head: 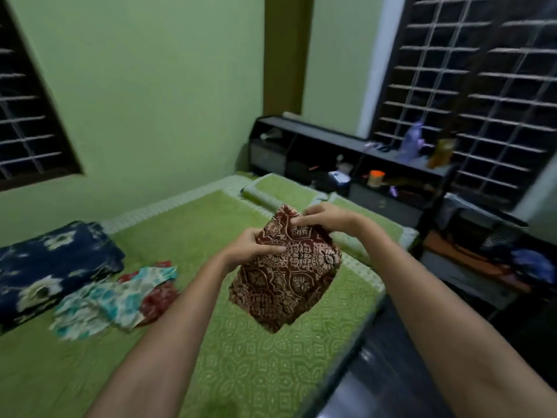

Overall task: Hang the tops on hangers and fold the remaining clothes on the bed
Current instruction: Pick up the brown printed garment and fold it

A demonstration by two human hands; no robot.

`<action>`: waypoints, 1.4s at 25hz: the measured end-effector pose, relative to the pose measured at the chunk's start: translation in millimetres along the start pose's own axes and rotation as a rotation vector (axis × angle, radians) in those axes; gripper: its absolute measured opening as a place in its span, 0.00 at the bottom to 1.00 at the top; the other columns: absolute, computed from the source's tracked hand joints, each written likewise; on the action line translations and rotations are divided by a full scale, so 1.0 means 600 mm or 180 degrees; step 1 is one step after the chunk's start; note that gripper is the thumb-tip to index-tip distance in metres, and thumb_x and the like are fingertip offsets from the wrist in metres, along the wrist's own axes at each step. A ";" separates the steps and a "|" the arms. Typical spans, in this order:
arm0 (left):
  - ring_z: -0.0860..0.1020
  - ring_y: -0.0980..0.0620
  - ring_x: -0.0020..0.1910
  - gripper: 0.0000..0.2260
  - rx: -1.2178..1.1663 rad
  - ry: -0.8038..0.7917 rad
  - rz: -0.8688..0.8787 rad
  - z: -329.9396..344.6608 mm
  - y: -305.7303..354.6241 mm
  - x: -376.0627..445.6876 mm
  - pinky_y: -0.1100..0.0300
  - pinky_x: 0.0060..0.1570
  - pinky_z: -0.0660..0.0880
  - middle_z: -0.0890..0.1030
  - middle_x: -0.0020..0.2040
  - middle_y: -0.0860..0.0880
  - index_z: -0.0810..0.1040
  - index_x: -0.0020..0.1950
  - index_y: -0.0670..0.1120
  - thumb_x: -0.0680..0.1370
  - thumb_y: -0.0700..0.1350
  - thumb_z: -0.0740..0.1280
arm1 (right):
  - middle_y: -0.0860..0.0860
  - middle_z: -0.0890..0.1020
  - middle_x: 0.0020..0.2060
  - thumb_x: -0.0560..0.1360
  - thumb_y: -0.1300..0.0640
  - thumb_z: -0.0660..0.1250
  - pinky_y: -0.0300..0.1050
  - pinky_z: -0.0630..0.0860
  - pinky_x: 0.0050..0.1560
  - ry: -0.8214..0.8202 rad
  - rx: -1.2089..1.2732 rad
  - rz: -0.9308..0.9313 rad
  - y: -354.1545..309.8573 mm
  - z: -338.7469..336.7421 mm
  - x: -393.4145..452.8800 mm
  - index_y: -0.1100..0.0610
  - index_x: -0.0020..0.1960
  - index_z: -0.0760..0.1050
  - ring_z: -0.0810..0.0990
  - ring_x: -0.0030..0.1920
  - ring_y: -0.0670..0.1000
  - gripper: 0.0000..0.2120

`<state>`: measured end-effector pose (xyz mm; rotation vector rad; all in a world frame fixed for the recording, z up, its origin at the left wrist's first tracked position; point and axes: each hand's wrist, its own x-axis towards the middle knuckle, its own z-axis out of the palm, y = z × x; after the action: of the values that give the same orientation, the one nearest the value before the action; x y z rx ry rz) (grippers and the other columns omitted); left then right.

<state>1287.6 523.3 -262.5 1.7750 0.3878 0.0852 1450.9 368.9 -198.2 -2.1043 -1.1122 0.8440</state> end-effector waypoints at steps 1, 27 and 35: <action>0.83 0.44 0.47 0.13 -0.0290 0.0032 0.0078 0.039 0.020 0.022 0.53 0.49 0.80 0.85 0.48 0.43 0.81 0.52 0.42 0.69 0.42 0.76 | 0.51 0.82 0.55 0.63 0.30 0.70 0.47 0.75 0.57 0.0007 0.0513 0.0184 0.046 -0.046 -0.031 0.54 0.60 0.77 0.81 0.53 0.50 0.36; 0.81 0.57 0.48 0.15 0.1519 -0.2106 0.3015 0.936 0.423 0.834 0.54 0.49 0.77 0.84 0.46 0.56 0.81 0.54 0.57 0.69 0.54 0.75 | 0.44 0.76 0.65 0.61 0.44 0.80 0.42 0.67 0.65 0.3390 0.1116 0.1185 0.717 -0.703 -0.366 0.45 0.65 0.73 0.72 0.65 0.42 0.35; 0.81 0.56 0.52 0.28 0.0517 -0.3607 0.2429 1.309 0.525 0.916 0.59 0.55 0.77 0.84 0.51 0.53 0.78 0.56 0.51 0.59 0.49 0.82 | 0.47 0.84 0.42 0.72 0.53 0.73 0.40 0.78 0.47 0.2745 0.0088 0.2655 0.841 -0.921 -0.558 0.54 0.47 0.83 0.82 0.42 0.46 0.06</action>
<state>2079.1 -101.8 -233.9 1.7465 -1.1157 -0.4138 1960.8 -271.6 -152.8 -2.5020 0.2446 0.1723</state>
